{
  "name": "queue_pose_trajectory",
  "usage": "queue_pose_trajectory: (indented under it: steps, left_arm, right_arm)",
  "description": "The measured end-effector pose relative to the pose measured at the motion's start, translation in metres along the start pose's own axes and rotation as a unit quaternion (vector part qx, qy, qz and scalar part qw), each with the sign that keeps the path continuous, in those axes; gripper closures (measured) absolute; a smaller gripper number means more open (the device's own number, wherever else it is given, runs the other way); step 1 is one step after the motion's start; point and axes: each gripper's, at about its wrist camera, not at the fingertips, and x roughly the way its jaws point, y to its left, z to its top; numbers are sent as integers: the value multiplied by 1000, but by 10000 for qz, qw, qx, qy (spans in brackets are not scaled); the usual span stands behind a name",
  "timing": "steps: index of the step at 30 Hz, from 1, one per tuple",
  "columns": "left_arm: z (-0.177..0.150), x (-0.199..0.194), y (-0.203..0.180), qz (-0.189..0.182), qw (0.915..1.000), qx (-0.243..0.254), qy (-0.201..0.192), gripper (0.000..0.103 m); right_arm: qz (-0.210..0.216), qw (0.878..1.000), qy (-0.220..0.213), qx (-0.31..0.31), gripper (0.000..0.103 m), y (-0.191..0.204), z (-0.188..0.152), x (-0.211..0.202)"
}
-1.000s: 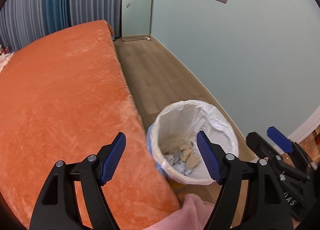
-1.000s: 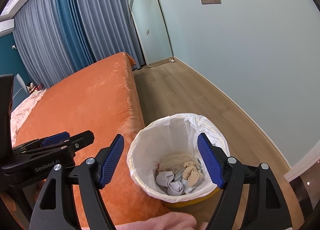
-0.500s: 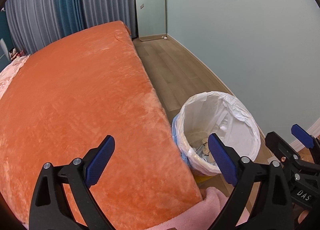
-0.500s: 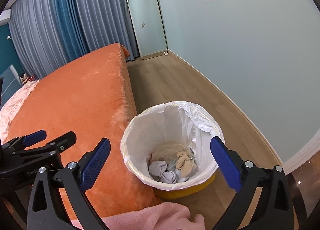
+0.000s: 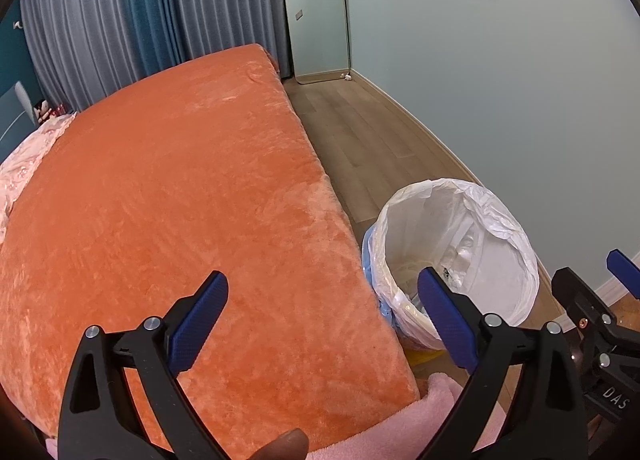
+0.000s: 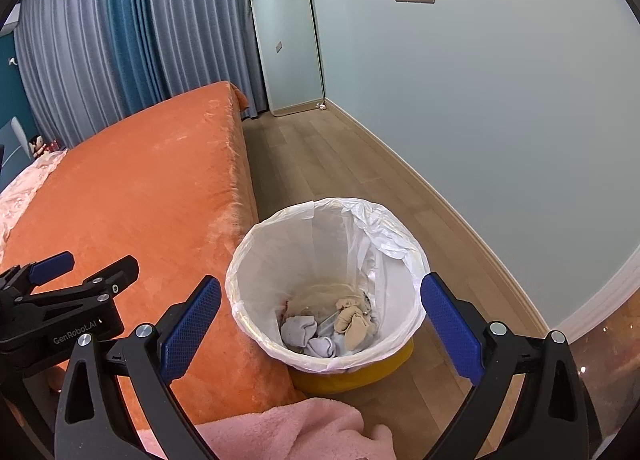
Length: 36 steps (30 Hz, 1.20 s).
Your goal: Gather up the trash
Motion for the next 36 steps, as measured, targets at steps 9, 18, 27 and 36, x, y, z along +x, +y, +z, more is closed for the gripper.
queue_pose_trajectory:
  steps: [9,18,27,36]
  left_arm:
    - [-3,-5,-11,57,9999,125,-34,10]
    - [-4,-7,-14,159,9998,136,-68,10]
    - [-4,-7,-16,168,9998,129,-65,10]
    - [-5,-7,-18,189,9997,138,-67,10]
  right_arm:
    - [-225,9997,-118,-63,7,-3,-3,-6]
    - [-277,9995,-114,-133,7,-3,-6,-3]
    - [-286,9995,-52,-116,7,-6,-8,1]
    - [-305,9995,-31,-104,7,-8,-11,3]
